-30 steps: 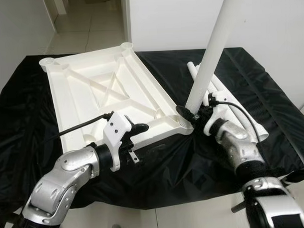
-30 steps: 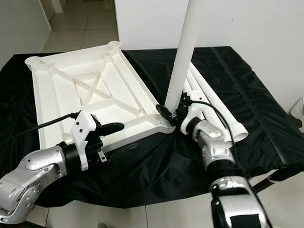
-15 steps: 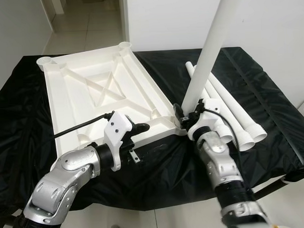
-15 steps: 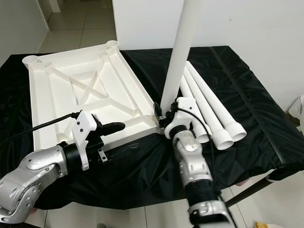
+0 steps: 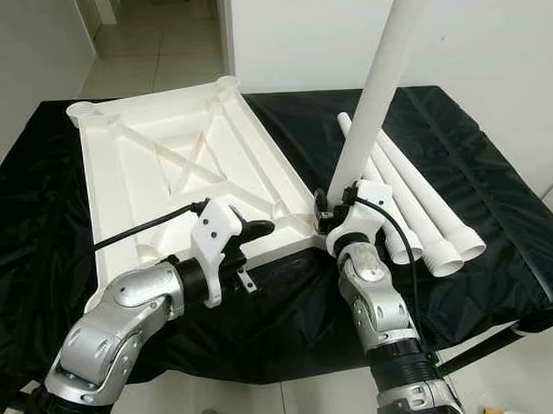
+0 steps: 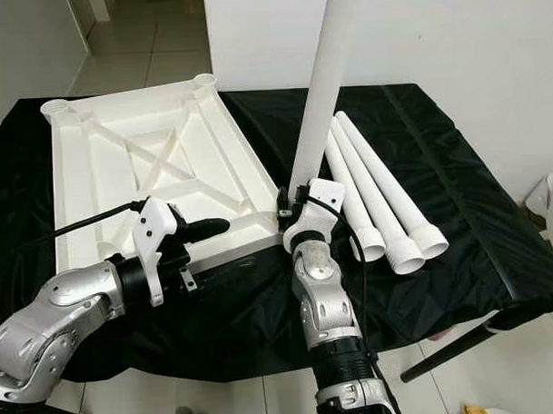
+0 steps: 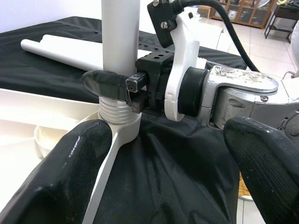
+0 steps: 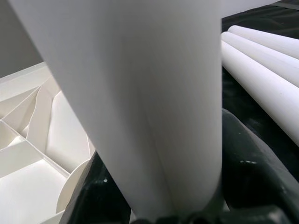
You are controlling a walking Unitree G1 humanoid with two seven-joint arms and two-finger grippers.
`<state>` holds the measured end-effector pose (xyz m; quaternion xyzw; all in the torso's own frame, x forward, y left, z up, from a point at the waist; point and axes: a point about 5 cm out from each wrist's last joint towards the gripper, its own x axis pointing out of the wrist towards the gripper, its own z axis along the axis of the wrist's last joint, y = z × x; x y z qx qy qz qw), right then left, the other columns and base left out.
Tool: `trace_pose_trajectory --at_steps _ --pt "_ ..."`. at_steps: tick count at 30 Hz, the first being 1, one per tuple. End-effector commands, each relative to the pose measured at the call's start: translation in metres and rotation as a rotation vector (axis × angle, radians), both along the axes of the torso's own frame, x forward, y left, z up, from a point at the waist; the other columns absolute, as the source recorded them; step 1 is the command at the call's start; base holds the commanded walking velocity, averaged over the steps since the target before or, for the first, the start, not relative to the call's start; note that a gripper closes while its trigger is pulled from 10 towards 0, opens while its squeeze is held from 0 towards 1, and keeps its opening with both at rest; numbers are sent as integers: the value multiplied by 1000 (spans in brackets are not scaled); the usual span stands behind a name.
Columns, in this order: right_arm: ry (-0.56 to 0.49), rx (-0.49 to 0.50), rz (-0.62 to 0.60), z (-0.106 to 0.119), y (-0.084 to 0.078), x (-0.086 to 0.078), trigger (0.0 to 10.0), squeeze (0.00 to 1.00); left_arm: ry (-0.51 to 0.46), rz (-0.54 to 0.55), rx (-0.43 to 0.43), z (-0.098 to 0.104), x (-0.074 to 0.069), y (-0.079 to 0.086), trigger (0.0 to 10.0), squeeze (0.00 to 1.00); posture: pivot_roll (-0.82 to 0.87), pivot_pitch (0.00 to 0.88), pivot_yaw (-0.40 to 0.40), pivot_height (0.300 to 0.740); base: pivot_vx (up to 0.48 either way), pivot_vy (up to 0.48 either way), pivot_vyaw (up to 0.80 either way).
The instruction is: Building children table
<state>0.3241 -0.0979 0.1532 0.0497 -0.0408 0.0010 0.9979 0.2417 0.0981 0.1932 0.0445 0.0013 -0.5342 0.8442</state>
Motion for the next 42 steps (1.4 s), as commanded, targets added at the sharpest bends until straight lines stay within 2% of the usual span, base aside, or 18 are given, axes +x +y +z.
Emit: trace_pose_trajectory --at_steps 1,2,3,4,5,7,8,10,13,20,21,23,26,29,30,32,37,42 --pt "83 23 -9 -15 1 -5 0 0 -3 3 12 -1 2 -1 10000 0 -25 44 -5 740 0 0 0" --pt "80 24 -6 -15 0 -5 1647 0 -6 5 12 -1 2 0 10000 0 -25 44 -5 740 0 0 0" --pt "80 24 -6 -15 0 -5 1647 0 -6 5 12 -1 2 0 10000 0 -25 44 -5 740 0 0 0" --pt "76 29 6 -14 1 -4 4941 0 -6 6 11 -1 3 0 10000 0 -26 47 -5 740 0 0 0" --pt "73 18 27 -13 -1 -4 10000 0 -7 8 10 -1 3 0 10000 0 -26 47 -5 740 0 0 0" --pt "74 13 32 -13 -1 -4 10000 0 -7 8 10 0 3 0 10000 0 -26 47 -5 740 0 0 0" --pt "66 17 54 -12 -3 -3 10000 1000 -7 8 9 0 3 0 10000 0 -27 49 -2 740 0 0 0" --pt "61 67 100 -10 -7 -1 10000 1000 -8 8 7 0 4 -1 10000 0 -27 49 -4 740 0 0 0" --pt "52 78 115 -9 -11 1 10000 1000 -10 7 7 0 4 -1 10000 0 -27 51 -5 740 0 0 0" --pt "29 54 198 -2 -24 6 10000 1000 -13 9 8 1 4 -1 10000 0 -25 50 -9 740 0 0 0" --pt "26 50 250 1 -29 8 10000 0 -14 11 7 1 5 -1 10000 0 -22 51 -11 740 0 0 0" --pt "26 50 250 1 -29 8 10000 0 -14 11 7 1 5 -1 10000 0 -22 51 -11 740 0 0 0" --pt "29 19 395 3 -41 17 10000 0 -12 12 3 1 5 -2 10000 0 -21 51 -9 740 0 0 0" --pt "20 1 425 5 -44 19 10000 0 -11 12 2 2 5 -3 10000 0 -19 51 -10 740 0 0 0" --pt "24 -51 504 4 -48 22 10000 0 -2 12 -8 1 5 -5 10000 0 -19 51 -9 740 0 0 0" --pt "29 -82 554 4 -51 25 10000 0 10 10 -11 0 6 -7 10000 0 -17 51 -8 740 0 0 0" --pt "29 -146 607 6 -62 34 10000 0 8 12 2 -3 6 -12 10000 0 -12 48 -7 740 0 0 0" --pt "35 -157 662 7 -63 38 10000 0 17 24 11 -6 7 -13 10000 0 -10 48 -5 740 0 0 0"
